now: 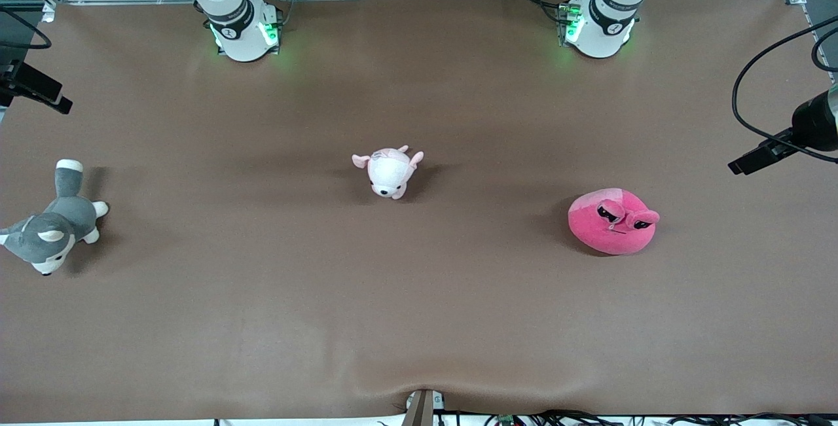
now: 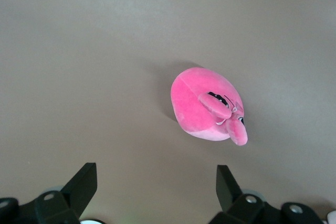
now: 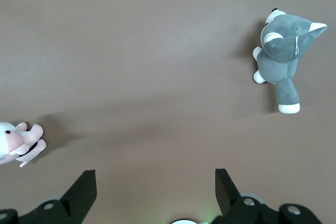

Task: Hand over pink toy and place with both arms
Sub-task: 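Move the left gripper toward the pink plush toy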

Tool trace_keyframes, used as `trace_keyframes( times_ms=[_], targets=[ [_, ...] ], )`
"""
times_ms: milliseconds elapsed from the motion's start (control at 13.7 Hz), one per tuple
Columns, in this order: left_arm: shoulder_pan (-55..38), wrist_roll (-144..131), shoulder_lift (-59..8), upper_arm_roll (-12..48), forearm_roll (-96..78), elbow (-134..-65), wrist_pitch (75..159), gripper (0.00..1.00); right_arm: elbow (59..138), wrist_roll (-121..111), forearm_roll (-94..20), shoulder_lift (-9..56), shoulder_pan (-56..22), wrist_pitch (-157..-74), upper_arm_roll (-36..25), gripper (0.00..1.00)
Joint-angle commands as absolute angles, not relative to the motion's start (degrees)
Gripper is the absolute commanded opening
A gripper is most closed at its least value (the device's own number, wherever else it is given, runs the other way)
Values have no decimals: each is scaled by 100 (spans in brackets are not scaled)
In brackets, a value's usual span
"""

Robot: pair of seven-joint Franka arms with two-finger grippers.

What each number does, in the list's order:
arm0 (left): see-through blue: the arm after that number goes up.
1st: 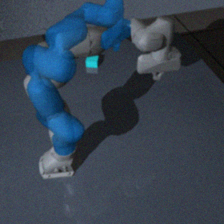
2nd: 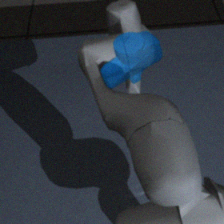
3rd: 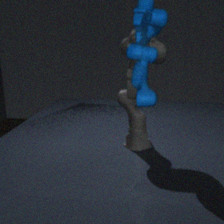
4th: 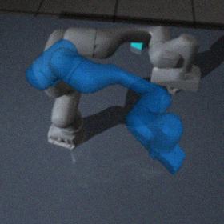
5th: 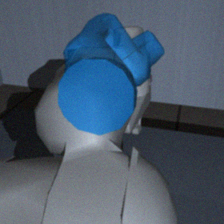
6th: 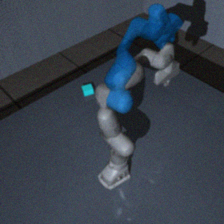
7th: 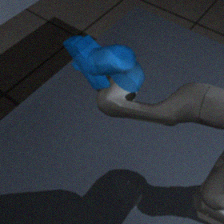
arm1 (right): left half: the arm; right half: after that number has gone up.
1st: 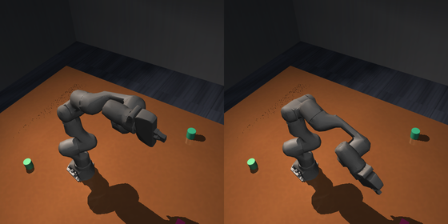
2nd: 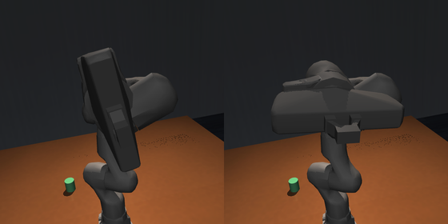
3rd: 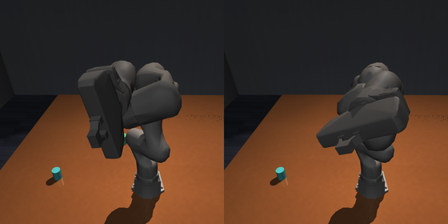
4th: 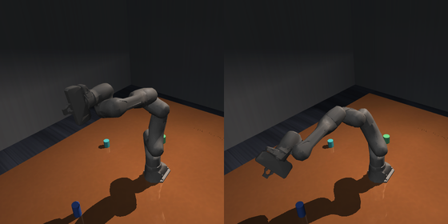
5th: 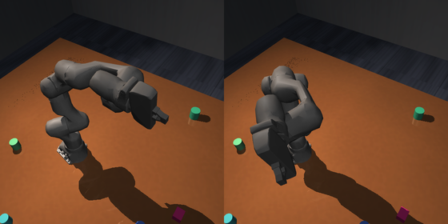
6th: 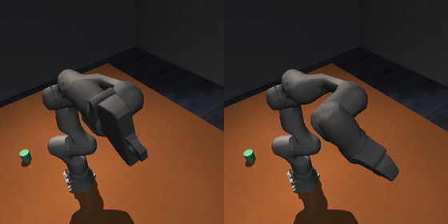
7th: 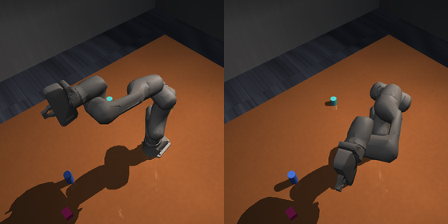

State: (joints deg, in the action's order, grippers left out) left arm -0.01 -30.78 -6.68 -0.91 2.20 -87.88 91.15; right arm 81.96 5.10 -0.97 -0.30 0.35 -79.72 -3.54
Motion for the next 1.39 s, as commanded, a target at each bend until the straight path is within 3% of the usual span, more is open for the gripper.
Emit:
trace_keyframes(
  times_ms=[0, 802, 1312],
  targets=[
    [-17, -3392, -808, -79, 123, -8666, 9105, 100, 8165, 589, -17, -44, -9, -7954, -334, 100],
    [0, -5247, -1239, -62, -193, -8622, 9105, 100, 8156, 580, -9, -44, 27, -7945, -325, 100],
    [35, -5142, -1863, -97, -185, -8077, 9141, 100, 8147, 571, -97, -53, -44, -7937, -299, 100]
  ],
)
